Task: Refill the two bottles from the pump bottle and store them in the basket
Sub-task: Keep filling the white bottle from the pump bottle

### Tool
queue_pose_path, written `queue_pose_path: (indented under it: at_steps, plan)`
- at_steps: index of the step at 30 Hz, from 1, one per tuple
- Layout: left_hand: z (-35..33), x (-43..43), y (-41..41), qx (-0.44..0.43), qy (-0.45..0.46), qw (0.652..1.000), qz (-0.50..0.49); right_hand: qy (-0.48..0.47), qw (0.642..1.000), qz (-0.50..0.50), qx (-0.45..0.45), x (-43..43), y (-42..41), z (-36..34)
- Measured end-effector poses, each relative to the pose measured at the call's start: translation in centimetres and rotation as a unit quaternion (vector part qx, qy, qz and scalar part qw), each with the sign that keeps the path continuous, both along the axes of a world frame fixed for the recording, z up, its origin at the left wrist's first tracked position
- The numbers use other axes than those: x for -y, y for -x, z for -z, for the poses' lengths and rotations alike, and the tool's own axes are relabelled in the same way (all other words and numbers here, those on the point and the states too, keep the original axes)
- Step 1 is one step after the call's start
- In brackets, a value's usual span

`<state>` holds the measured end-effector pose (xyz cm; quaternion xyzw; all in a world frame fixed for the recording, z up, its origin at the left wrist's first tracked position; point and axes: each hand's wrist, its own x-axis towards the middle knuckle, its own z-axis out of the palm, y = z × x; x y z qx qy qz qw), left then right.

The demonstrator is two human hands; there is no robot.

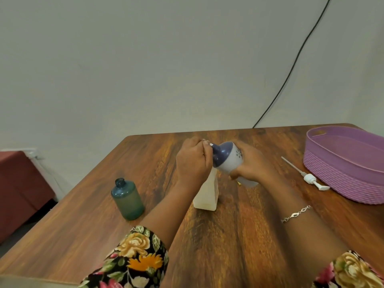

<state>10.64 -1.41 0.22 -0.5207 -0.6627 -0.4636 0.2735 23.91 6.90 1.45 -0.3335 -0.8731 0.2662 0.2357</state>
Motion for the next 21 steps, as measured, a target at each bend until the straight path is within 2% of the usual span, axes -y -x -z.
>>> queue_pose_path:
  at_steps: [21]
  plan:
    - [1.0, -0.4, -0.1, -0.015, -0.003, 1.000, -0.018, -0.009, 1.000, 0.012, 0.026, 0.3, 0.3, -0.2]
